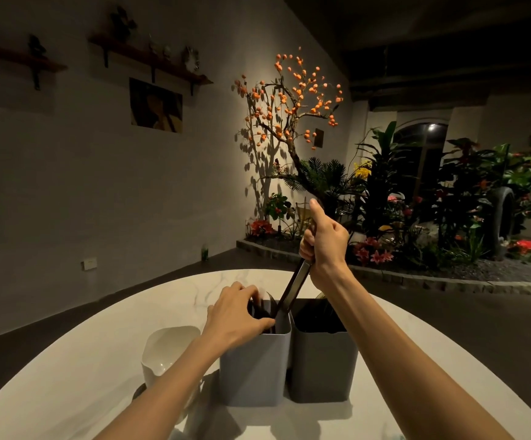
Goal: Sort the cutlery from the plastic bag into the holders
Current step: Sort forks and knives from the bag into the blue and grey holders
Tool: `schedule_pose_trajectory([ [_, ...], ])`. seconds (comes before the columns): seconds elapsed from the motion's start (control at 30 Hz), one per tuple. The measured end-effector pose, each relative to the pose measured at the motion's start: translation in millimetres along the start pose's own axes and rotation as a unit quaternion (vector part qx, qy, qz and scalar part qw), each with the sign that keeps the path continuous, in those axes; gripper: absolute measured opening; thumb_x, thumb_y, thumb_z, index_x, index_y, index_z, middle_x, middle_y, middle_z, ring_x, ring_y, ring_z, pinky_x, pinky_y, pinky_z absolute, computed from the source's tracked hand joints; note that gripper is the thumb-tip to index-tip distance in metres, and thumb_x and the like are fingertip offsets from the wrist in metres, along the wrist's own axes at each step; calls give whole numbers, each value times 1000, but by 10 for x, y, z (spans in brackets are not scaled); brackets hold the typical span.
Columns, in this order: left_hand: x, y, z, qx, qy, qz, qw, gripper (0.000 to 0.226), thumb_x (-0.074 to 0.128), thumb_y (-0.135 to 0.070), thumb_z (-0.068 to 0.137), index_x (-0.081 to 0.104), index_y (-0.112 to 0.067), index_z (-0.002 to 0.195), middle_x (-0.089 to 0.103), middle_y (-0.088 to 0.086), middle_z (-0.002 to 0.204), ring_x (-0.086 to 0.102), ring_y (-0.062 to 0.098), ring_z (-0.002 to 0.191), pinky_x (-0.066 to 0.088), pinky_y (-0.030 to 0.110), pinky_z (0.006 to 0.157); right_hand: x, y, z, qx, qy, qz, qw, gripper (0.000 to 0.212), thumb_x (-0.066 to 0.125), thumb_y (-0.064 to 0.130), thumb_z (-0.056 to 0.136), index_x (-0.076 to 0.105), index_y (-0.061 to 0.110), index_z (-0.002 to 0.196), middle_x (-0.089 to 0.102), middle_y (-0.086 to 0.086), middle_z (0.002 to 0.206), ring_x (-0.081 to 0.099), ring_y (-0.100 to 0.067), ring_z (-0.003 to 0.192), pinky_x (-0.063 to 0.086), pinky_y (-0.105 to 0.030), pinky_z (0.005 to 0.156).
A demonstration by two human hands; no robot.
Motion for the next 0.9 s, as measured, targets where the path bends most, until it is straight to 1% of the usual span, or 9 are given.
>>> schedule_pose_trajectory([
  [0.1, -17, -34, 54, 12, -2, 12, 1000, 61, 76, -60, 71, 41, -35, 114, 50, -10, 113, 50, 15, 106, 46, 41, 95, -4, -43, 28, 2, -5, -1, 1000, 49, 63, 39, 97, 42, 18, 57, 36, 3, 46, 30, -11, 38, 24, -22, 40],
  [0.23, -1, -129, 162, 44, 23, 12, 999, 93, 74, -66, 68, 26, -47, 145, 38, -8, 150, 43, 19, 135, 39, 52, 107, -2, -134, 58, 11, -5, -10, 1000, 49, 64, 39, 96, 41, 19, 58, 35, 2, 47, 29, -12, 40, 24, -22, 41],
  [0.27, 39, -155, 184, 56, 43, 22, 997, 85, 73, -64, 71, 35, -47, 145, 38, -10, 152, 42, 18, 136, 41, 50, 107, 11, -168, 53, 13, -3, -15, 1000, 49, 64, 39, 96, 40, 20, 58, 35, 2, 47, 29, -12, 40, 24, -23, 41],
  [0.33, 94, -185, 203, 69, 65, 22, 995, 45, 74, -55, 78, 65, -38, 118, 56, -12, 135, 57, 14, 119, 50, 37, 96, 28, -233, 42, 16, -3, -18, 1000, 51, 64, 38, 97, 39, 21, 55, 34, 1, 48, 29, -12, 40, 23, -23, 42],
  [0.4, 77, -171, 204, 66, 44, -17, 997, 18, 77, -44, 81, 71, -28, 89, 65, -11, 112, 63, 11, 95, 56, 29, 82, 40, -263, 40, 19, -3, -15, 1000, 52, 63, 37, 97, 38, 21, 55, 34, 0, 48, 29, -12, 40, 23, -24, 41],
  [0.47, 62, -157, 187, 72, 27, -50, 996, 13, 77, -34, 81, 72, -21, 80, 69, -7, 102, 64, 12, 87, 60, 32, 79, 63, -266, 43, 21, 1, -9, 1000, 50, 63, 36, 98, 39, 20, 56, 34, 1, 47, 30, -12, 39, 24, -23, 40],
  [0.53, 47, -140, 172, 76, 25, -71, 994, 9, 76, -26, 81, 73, -19, 85, 70, -3, 99, 65, 14, 87, 60, 31, 80, 92, -275, 41, 22, 5, -12, 1000, 48, 64, 35, 98, 41, 19, 58, 35, 2, 46, 32, -12, 39, 26, -23, 39],
  [0.7, 69, -110, 159, 75, 51, -127, 988, 25, 73, -18, 84, 60, -24, 104, 67, -3, 104, 65, 14, 96, 59, 29, 84, 57, -290, 42, 13, -18, -16, 1000, 44, 62, 34, 98, 45, 17, 61, 38, 1, 46, 35, -11, 38, 29, -23, 40],
  [0.9, 147, -147, 136, 92, 74, -64, 991, 35, 63, -19, 91, 58, -26, 125, 60, -5, 124, 58, 13, 106, 55, 30, 93, 62, -271, 54, 8, -19, -52, 998, 42, 66, 32, 96, 46, 16, 62, 39, 0, 50, 35, -11, 40, 28, -21, 39],
])
Point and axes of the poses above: each hand's wrist, its own z-axis towards the middle knuckle, its own x-axis out of the palm, y = z × x, the point moved 10 cm from there along z, towards the middle knuckle
